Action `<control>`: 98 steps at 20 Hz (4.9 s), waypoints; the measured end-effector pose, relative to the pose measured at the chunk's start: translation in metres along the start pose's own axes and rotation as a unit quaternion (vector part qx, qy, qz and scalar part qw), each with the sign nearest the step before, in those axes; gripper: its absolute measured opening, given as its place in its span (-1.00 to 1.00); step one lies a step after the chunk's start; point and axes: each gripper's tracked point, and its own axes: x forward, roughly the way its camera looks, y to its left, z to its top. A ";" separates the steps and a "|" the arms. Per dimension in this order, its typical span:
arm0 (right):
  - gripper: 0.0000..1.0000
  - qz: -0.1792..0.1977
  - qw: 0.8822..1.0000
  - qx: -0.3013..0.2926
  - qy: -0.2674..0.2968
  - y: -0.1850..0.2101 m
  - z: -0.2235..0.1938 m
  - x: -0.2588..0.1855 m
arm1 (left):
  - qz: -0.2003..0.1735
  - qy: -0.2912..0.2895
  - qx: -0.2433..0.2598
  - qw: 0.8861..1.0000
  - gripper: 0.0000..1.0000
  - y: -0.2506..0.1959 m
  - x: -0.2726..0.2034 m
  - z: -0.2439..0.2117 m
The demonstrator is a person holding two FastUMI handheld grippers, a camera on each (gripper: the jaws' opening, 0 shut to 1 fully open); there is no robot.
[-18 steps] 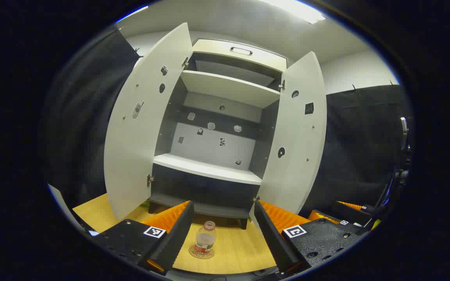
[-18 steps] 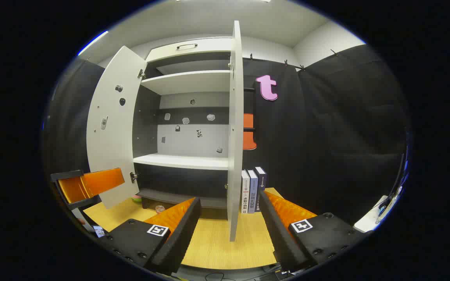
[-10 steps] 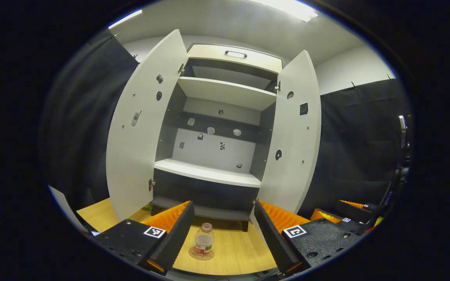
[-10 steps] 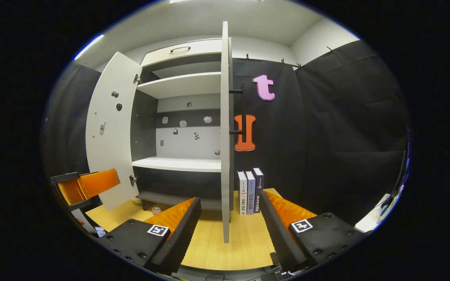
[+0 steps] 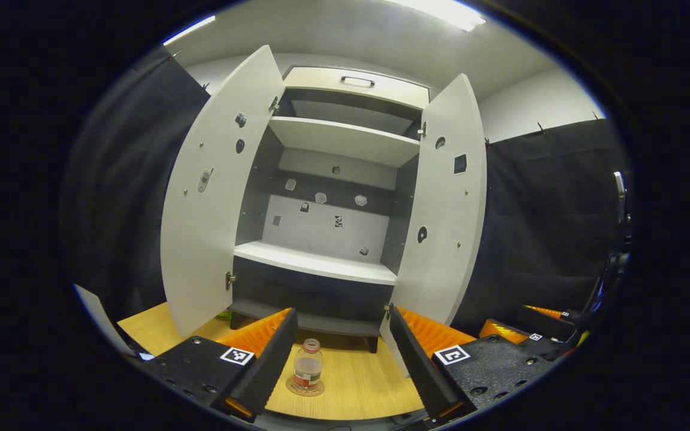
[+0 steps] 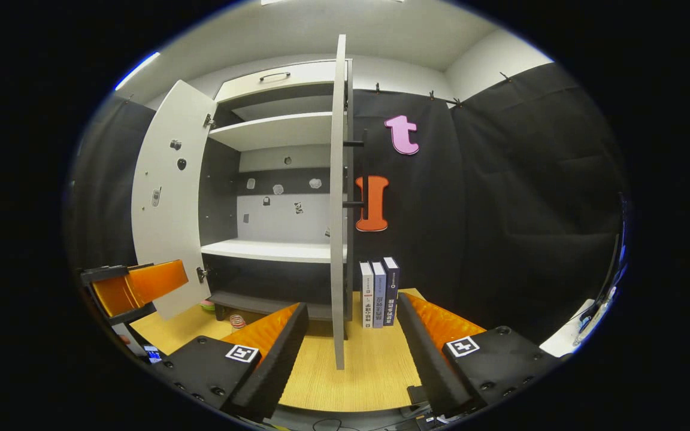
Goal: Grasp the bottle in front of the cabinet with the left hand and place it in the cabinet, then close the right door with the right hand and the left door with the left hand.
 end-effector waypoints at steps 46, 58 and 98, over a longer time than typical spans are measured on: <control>0.77 -0.072 0.995 -0.033 0.054 -0.031 -0.027 -0.011 | 0.000 0.251 0.010 0.968 0.48 0.063 0.118 -0.287; 0.77 -0.054 0.997 -0.001 0.046 -0.015 -0.032 0.001 | -0.033 0.209 0.014 0.977 0.42 0.050 0.140 -0.130; 0.94 -0.134 0.989 0.028 0.056 -0.089 -0.038 0.039 | -0.052 0.197 0.054 0.977 0.90 0.027 0.358 -0.014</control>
